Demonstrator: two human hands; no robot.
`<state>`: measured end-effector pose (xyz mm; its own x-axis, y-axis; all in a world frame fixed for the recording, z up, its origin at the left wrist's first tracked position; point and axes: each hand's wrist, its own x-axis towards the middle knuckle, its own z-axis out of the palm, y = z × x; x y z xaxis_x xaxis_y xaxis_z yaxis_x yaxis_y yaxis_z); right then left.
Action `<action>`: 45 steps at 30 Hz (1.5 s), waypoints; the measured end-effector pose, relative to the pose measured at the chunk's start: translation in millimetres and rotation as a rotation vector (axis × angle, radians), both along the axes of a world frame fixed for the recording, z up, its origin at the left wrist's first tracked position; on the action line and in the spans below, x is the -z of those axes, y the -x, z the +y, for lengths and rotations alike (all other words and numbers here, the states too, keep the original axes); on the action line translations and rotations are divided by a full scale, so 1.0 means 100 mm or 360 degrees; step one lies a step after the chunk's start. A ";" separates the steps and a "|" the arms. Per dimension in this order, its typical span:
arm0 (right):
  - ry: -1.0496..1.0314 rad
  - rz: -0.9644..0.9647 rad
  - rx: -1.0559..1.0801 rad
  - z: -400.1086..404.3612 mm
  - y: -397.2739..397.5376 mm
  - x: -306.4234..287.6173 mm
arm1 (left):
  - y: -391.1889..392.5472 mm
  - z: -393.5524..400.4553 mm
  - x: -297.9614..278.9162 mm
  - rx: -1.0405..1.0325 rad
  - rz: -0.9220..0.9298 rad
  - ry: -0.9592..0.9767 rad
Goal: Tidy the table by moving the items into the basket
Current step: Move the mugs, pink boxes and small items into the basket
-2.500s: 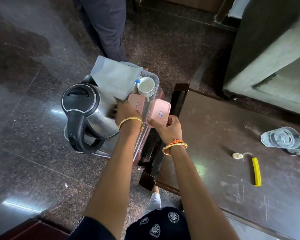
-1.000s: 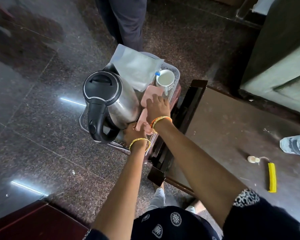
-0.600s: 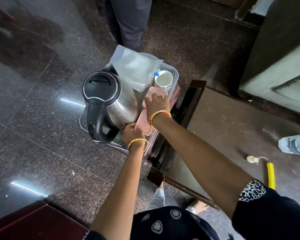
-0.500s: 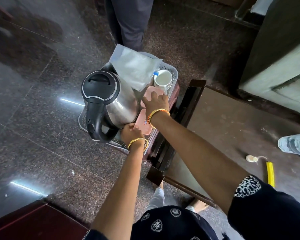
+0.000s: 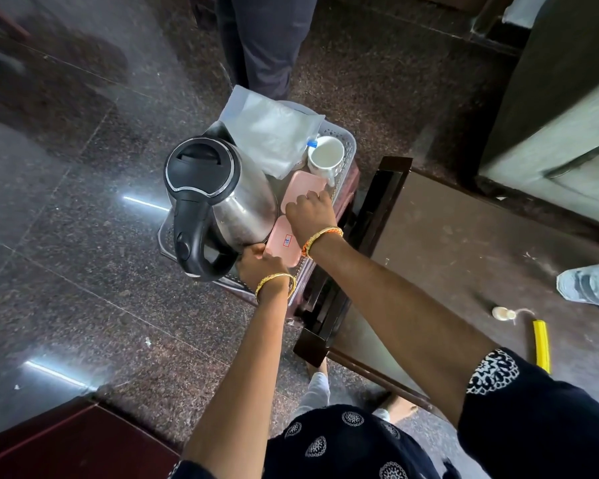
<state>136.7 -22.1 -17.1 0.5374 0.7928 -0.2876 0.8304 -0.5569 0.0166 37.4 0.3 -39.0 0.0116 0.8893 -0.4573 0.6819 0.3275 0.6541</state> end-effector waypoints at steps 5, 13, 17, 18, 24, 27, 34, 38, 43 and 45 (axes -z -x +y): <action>-0.0015 0.0022 0.0004 -0.03 -0.03 0.02 | 0.03 0.01 0.02 -0.0013 -0.0031 -0.0004; -0.0333 0.0163 0.0293 -0.24 0.03 0.02 | 0.02 -0.01 -0.04 0.0152 0.0129 0.0002; -0.0787 0.0219 0.0508 -0.44 0.15 -0.03 | -0.08 -0.18 -0.20 0.0170 0.0250 -0.0036; -0.0908 0.0230 0.0585 -0.51 0.17 -0.06 | -0.10 -0.25 -0.27 0.0183 0.0298 -0.0079; -0.1501 0.0220 0.1148 -1.17 0.29 -0.17 | -0.21 -0.84 -0.50 0.0510 -0.0340 -0.0673; -0.1565 0.0207 0.1524 -1.75 0.37 -0.06 | -0.24 -1.34 -0.46 0.0915 -0.0390 -0.0597; -0.1423 0.0190 0.2357 -3.27 0.60 0.28 | -0.32 -2.57 -0.07 0.1764 -0.0153 -0.0219; -0.1364 0.0205 0.2676 -4.04 0.49 0.41 | -0.52 -3.15 0.15 0.2109 -0.0037 -0.0095; -0.0986 0.0307 0.2755 -4.68 0.14 0.67 | -0.91 -3.57 0.49 0.2280 0.0109 -0.0165; -0.0821 0.0381 0.2657 -4.82 0.03 0.77 | -1.05 -3.68 0.62 0.2269 0.0117 -0.0195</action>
<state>133.6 -503.7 -94.2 0.7823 -0.4821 -0.3945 -0.6217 -0.6447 -0.4448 142.1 -367.9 -101.1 0.8917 0.1719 -0.4188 0.4074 -0.7079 0.5770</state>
